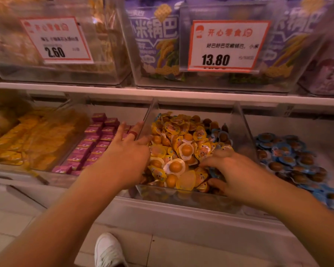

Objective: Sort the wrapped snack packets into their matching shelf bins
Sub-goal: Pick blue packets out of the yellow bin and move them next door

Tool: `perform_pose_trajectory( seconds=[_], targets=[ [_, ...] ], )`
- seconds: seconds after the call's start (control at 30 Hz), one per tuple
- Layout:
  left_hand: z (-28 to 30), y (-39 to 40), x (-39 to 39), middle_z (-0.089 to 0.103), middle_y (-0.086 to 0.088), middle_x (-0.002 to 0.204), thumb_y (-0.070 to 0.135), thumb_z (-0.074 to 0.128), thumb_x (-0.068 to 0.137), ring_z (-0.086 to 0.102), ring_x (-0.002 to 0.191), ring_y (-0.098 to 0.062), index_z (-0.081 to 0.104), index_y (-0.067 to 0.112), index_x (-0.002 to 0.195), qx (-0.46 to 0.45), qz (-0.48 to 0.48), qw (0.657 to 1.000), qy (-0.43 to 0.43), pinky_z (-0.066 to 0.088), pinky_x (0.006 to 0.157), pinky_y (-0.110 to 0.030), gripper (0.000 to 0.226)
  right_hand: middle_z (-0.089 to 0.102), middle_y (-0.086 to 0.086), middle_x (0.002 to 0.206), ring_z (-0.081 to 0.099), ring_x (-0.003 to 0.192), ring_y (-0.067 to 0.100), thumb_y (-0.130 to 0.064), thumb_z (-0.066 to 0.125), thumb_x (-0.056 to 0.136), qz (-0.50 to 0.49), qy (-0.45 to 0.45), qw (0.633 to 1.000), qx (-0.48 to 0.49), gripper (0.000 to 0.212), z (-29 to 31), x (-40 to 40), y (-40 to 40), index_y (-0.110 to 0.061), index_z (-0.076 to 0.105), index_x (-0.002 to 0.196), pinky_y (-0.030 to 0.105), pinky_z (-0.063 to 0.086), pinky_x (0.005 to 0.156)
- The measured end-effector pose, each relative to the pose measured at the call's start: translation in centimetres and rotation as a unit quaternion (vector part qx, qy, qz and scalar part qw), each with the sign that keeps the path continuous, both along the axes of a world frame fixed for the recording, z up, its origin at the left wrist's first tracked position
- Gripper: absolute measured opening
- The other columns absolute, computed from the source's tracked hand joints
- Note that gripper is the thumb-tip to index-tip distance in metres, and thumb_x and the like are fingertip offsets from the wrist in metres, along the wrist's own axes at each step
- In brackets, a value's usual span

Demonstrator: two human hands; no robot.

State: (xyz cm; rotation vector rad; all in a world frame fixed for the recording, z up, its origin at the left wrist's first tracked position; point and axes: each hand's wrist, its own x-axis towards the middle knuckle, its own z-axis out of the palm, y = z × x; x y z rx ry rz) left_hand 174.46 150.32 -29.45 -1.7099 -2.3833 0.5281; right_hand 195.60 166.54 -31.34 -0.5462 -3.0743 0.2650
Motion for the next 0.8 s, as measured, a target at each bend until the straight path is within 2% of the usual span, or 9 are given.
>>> perform_pose_trajectory(
  seconds=[0.17,0.23,0.37,0.47,0.53,0.63,0.7,0.77,0.8],
  targets=[
    [-0.7,-0.4,0.1,0.025,0.01,0.16,0.034,0.067,0.073,-0.002,0.152,-0.025,0.068,0.025,0.112,0.076,0.036,0.995,-0.062,-0.004,0.116,-0.065,0.04,0.054,-0.009,0.126,0.049,0.12,0.015,-0.038,0.067,0.088,0.004,0.035,0.999,-0.015,0.05,0.0,0.0,0.0,-0.04,0.051,0.136,0.033,0.043,0.101],
    [-1.0,-0.4,0.7,0.025,0.01,0.16,0.028,0.066,0.074,0.001,0.152,-0.026,0.07,0.03,0.102,0.111,0.044,0.991,-0.06,-0.005,0.116,-0.065,0.029,0.055,-0.011,0.125,0.05,0.118,0.012,-0.037,0.067,0.088,0.006,0.055,0.998,-0.02,0.048,0.2,0.1,-0.1,-0.041,0.053,0.134,0.027,0.042,0.1],
    [-0.8,-0.1,0.3,0.037,0.006,0.155,0.028,0.064,0.077,0.011,0.151,-0.027,0.073,0.031,0.096,0.166,0.006,0.984,-0.068,0.006,0.117,-0.063,0.022,0.055,-0.013,0.122,0.052,0.114,0.009,-0.037,0.068,0.089,-0.003,0.093,0.995,-0.038,0.044,0.6,0.2,-0.3,-0.041,0.056,0.131,0.023,0.041,0.096],
    [-0.1,-0.6,-1.2,0.051,-0.001,0.146,0.033,0.073,0.074,0.025,0.148,-0.034,0.077,0.027,0.093,0.205,-0.036,0.973,-0.095,0.022,0.111,-0.068,0.021,0.054,-0.013,0.122,0.051,0.116,0.01,-0.036,0.068,0.089,-0.004,0.098,0.994,-0.04,0.045,0.5,0.3,-0.4,-0.041,0.055,0.132,0.024,0.041,0.098],
    [0.0,-1.0,-1.6,0.05,-0.001,0.147,0.037,0.068,0.077,0.026,0.147,-0.032,0.077,0.03,0.093,0.202,-0.037,0.973,-0.102,0.028,0.11,-0.064,0.019,0.053,-0.014,0.124,0.05,0.117,0.008,-0.038,0.067,0.09,-0.005,0.096,0.995,-0.038,0.045,0.5,0.3,-0.5,-0.041,0.054,0.133,0.021,0.038,0.098],
    [-0.1,-1.3,-1.8,0.049,0.001,0.147,0.043,0.054,0.079,0.027,0.147,-0.029,0.076,0.032,0.096,0.206,-0.047,0.974,-0.085,0.029,0.111,-0.061,0.03,0.054,-0.014,0.124,0.051,0.117,0.008,-0.037,0.066,0.09,-0.006,0.112,0.993,-0.038,0.045,0.6,0.1,-0.6,-0.039,0.055,0.134,0.021,0.039,0.098],
    [-0.1,-1.6,-2.2,0.047,0.002,0.149,0.06,0.05,0.078,0.025,0.148,-0.029,0.075,0.036,0.094,0.196,-0.056,0.977,-0.06,0.027,0.113,-0.062,0.038,0.055,-0.013,0.124,0.052,0.116,0.009,-0.037,0.066,0.09,-0.006,0.124,0.992,-0.037,0.046,0.5,0.1,-0.7,-0.037,0.055,0.135,0.022,0.041,0.098],
    [-0.1,-2.0,-2.5,0.045,0.0,0.15,0.077,0.05,0.068,0.024,0.148,-0.031,0.072,0.038,0.097,0.169,-0.056,0.983,-0.049,0.025,0.113,-0.063,0.053,0.054,-0.014,0.125,0.051,0.117,0.008,-0.038,0.065,0.091,-0.008,0.125,0.992,-0.034,0.046,0.5,0.0,-0.7,-0.038,0.053,0.136,0.022,0.04,0.099],
    [-0.1,-2.0,-2.4,0.043,0.0,0.152,0.078,0.053,0.065,0.022,0.149,-0.031,0.07,0.038,0.099,0.16,-0.044,0.985,-0.057,0.023,0.114,-0.063,0.055,0.054,-0.014,0.126,0.051,0.117,0.008,-0.038,0.065,0.091,-0.009,0.124,0.992,-0.035,0.047,0.5,0.1,-0.7,-0.038,0.053,0.136,0.022,0.041,0.1]
  ],
)
